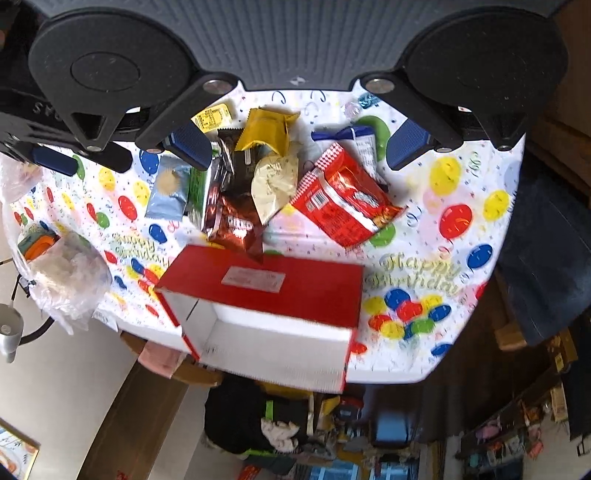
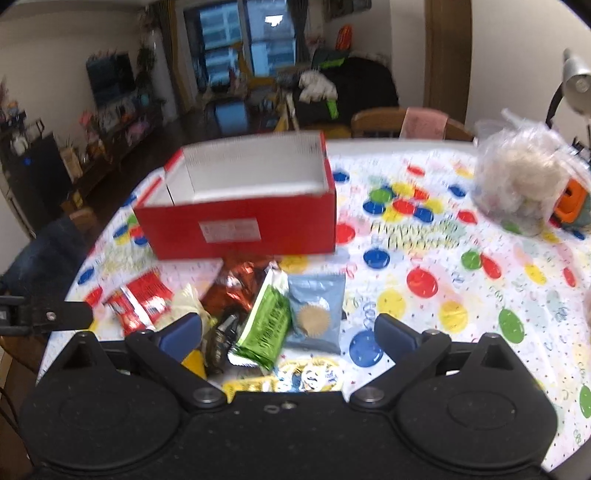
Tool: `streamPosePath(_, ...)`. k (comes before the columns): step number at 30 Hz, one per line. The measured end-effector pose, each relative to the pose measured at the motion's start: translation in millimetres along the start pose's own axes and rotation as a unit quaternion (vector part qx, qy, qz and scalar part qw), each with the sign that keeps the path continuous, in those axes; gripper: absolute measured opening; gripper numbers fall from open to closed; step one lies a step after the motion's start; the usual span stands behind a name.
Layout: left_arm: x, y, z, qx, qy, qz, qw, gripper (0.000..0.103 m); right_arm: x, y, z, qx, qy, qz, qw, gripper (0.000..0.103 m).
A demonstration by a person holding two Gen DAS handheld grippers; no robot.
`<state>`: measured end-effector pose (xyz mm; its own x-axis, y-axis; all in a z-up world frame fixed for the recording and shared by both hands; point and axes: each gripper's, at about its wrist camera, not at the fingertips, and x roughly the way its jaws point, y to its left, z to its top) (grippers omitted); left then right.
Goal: Organize snacks
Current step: 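Lower left tool onto cream pastry while right tool reaches blue cookie packet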
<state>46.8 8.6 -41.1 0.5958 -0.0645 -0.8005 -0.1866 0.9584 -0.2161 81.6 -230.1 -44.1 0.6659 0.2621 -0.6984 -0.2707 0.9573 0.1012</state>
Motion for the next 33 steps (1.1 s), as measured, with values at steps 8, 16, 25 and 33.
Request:
streamPosePath(8,31,-11,11,0.008,0.021,0.008,0.9997,0.096,61,-16,3,-0.048,0.028,-0.019,0.998,0.088)
streamPosePath(16,66,-19,16,0.015,0.053,0.017,0.9983,0.075,102,-20,0,-0.069,0.069,-0.005,0.995,0.074)
streamPosePath(25,105,-28,20,0.031,0.081,0.014,0.9961,0.063,119,-21,4,-0.088,0.078,0.006,0.993,0.062)
streamPosePath(33,124,-28,18,0.020,0.108,-0.005,0.9939,0.049,125,-23,6,-0.088,0.076,0.017,0.993,0.050)
